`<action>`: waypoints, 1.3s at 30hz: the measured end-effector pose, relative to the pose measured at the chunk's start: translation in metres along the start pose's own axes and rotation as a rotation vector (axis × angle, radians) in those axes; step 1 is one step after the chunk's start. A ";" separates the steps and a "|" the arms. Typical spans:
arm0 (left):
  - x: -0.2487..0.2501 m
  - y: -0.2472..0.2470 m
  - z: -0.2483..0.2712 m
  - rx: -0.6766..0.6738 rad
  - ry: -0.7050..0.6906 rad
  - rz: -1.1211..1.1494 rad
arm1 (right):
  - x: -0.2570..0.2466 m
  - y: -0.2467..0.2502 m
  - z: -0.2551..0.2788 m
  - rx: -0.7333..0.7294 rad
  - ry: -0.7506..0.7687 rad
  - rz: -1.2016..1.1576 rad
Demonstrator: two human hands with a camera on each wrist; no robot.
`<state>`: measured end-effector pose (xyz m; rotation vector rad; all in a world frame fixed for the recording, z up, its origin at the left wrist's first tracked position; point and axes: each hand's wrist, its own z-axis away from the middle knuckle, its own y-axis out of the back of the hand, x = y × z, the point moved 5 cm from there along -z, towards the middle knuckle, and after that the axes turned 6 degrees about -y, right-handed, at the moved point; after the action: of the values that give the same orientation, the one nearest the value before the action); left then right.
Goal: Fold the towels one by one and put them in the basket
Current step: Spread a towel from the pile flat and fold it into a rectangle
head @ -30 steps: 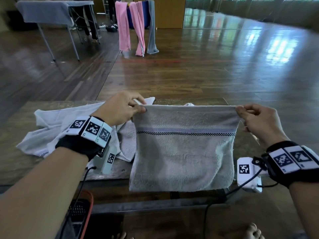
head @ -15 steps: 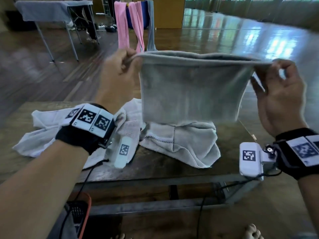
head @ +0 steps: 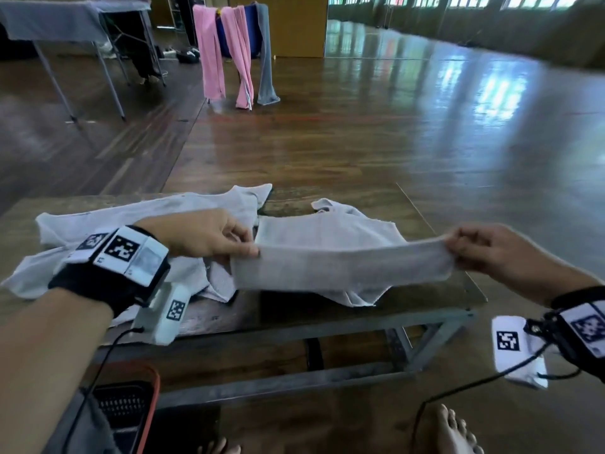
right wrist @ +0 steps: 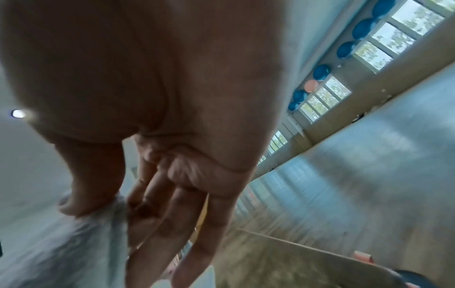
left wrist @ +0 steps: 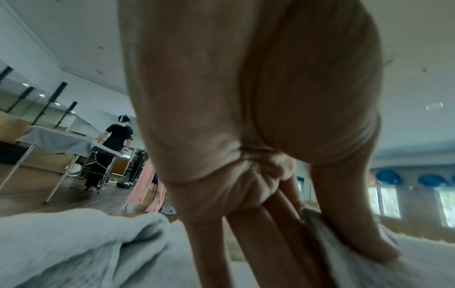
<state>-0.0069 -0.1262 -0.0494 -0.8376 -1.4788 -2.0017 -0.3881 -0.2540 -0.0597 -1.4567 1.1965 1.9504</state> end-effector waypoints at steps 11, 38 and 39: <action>-0.026 -0.009 -0.031 0.059 0.203 -0.048 | 0.035 -0.010 -0.026 0.032 -0.126 0.239; -0.081 0.009 -0.115 0.445 0.132 -0.243 | 0.077 -0.027 -0.155 0.245 -0.196 0.369; -0.079 0.010 -0.115 0.458 0.127 -0.236 | 0.075 -0.027 -0.155 0.249 -0.190 0.369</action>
<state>0.0336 -0.2358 -0.1255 -0.3516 -1.9251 -1.7215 -0.3088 -0.3792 -0.1513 -0.9542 1.6384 2.0222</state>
